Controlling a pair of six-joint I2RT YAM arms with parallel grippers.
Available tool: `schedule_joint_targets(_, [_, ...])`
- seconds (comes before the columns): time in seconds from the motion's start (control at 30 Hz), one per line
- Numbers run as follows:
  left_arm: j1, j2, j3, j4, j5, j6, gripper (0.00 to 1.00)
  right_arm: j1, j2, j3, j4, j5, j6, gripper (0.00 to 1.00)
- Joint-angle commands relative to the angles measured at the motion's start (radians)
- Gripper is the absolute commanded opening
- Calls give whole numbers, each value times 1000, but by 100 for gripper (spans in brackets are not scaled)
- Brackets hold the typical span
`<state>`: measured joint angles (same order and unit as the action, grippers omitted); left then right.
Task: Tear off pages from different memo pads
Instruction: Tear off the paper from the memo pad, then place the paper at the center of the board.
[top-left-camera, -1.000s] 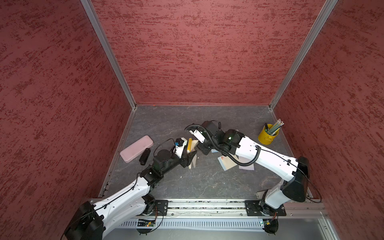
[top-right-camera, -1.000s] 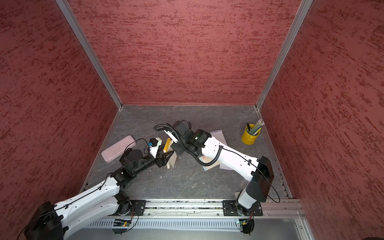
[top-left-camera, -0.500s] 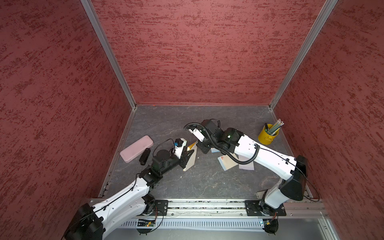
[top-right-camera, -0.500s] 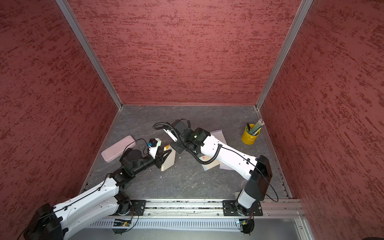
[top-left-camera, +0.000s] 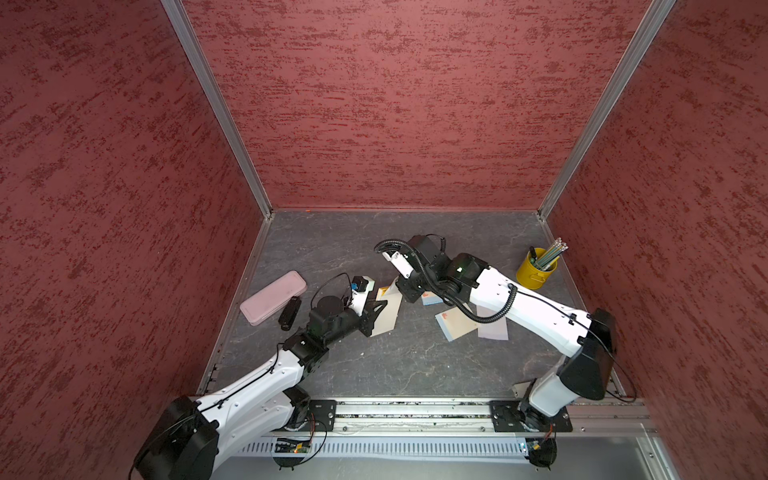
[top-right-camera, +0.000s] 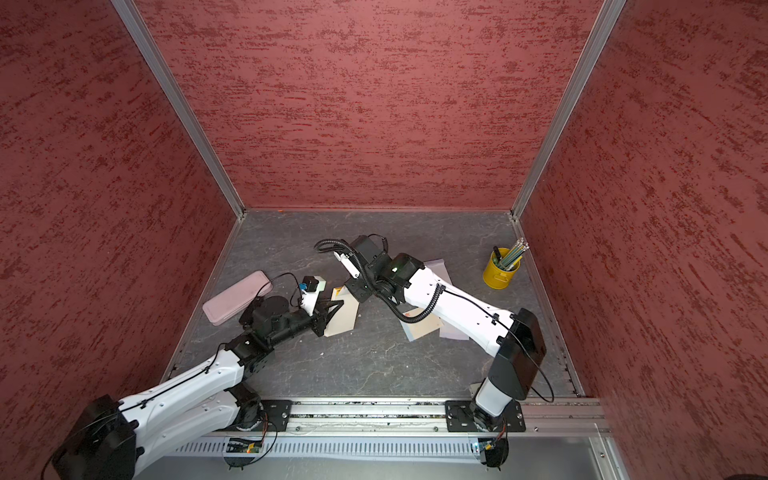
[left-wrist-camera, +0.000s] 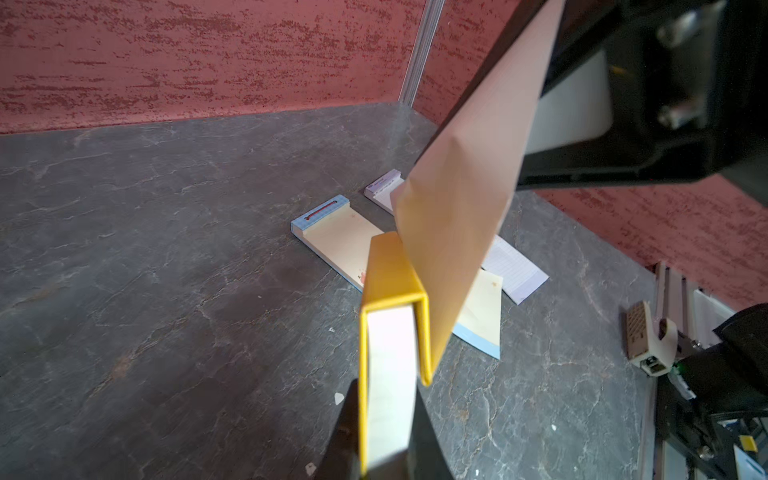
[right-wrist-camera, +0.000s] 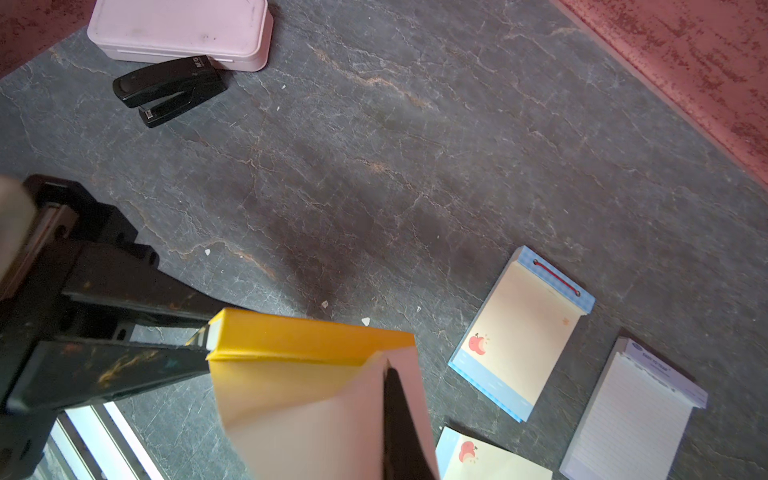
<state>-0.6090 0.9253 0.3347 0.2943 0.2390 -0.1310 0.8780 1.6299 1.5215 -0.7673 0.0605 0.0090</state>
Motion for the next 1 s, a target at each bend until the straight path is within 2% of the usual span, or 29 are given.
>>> schedule_joint_targets(0.0, [26,5,24,14,43,-56,0,-44,-50,-40,100,5,51,0])
schedule_joint_targets(0.2, [75,11,-1,117,106,-163,0,-186,-97,-221,245,-53,166,0])
schedule_joint_targets(0.33, [90,7,0,108,123,-178,0,-258,-105,-323,330,-80,220,0])
schedule_joint_targets(0.43, [111,-25,-3,85,129,-201,0,-310,-100,-370,335,-60,242,0])
schedule_joint_targets(0.53, [169,-51,17,-3,127,-241,0,-327,-123,-408,324,33,240,0])
schedule_joint_targets(0.63, [303,10,61,-70,180,-361,0,-326,-140,-435,304,45,241,0])
schedule_joint_targets(0.73, [443,181,143,-39,368,-462,0,-288,-148,-476,274,70,275,0])
schedule_joint_targets(0.97, [430,500,322,32,455,-467,0,-48,-104,-545,207,300,419,0])
